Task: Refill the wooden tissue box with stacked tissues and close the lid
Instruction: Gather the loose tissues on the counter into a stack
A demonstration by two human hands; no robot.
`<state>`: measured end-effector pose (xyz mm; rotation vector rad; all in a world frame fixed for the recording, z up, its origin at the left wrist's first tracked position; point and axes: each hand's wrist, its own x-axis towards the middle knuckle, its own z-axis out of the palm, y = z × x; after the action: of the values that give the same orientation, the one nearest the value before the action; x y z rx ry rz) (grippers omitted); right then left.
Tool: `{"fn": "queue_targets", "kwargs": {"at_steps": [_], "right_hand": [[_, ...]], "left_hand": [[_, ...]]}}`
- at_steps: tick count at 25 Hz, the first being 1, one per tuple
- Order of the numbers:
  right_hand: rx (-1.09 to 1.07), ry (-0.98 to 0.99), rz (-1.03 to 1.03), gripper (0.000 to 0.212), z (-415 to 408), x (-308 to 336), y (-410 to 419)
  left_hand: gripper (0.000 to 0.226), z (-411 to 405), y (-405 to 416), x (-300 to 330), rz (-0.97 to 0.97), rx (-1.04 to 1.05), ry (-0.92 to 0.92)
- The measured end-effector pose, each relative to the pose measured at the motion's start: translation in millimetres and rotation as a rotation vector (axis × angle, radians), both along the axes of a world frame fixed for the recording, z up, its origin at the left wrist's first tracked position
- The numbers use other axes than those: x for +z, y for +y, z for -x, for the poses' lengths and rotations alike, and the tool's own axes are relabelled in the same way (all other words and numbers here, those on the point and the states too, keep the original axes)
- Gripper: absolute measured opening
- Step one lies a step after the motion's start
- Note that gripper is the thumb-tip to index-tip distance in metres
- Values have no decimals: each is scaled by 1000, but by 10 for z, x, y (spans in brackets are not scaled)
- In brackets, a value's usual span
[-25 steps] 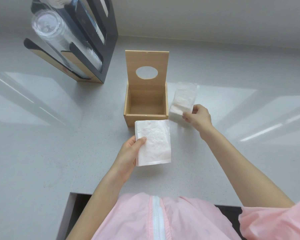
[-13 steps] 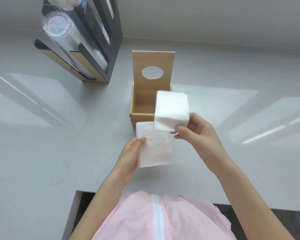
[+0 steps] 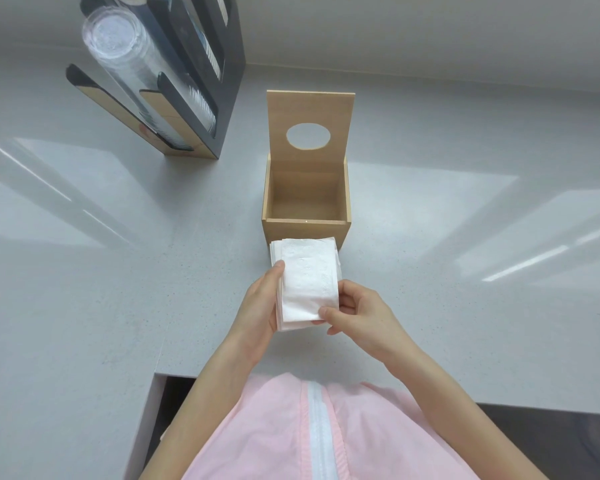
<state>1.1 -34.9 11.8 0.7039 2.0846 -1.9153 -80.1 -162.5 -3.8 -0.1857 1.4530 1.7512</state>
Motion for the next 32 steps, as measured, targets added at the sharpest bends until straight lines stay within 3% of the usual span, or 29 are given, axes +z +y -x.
{"fn": "queue_targets", "kwargs": {"at_steps": [10, 16, 19, 21, 25, 32], "right_hand": [[85, -18, -104, 30, 25, 1, 3], [55, -45, -119, 9, 8, 51, 35], [-77, -69, -219, 43, 20, 37, -5], [-81, -95, -163, 55, 28, 25, -38], [-93, -60, 43, 14, 44, -10, -77], [-5, -76, -57, 15, 22, 24, 57]], "left_hand": [[19, -37, -13, -24, 55, 5, 96], [18, -24, -33, -23, 15, 18, 121], [21, -1, -45, -11, -44, 66, 99], [20, 2, -42, 11, -96, 77, 92], [17, -20, -19, 56, -167, 93, 115], [8, 103, -133, 73, -85, 124, 212]]}}
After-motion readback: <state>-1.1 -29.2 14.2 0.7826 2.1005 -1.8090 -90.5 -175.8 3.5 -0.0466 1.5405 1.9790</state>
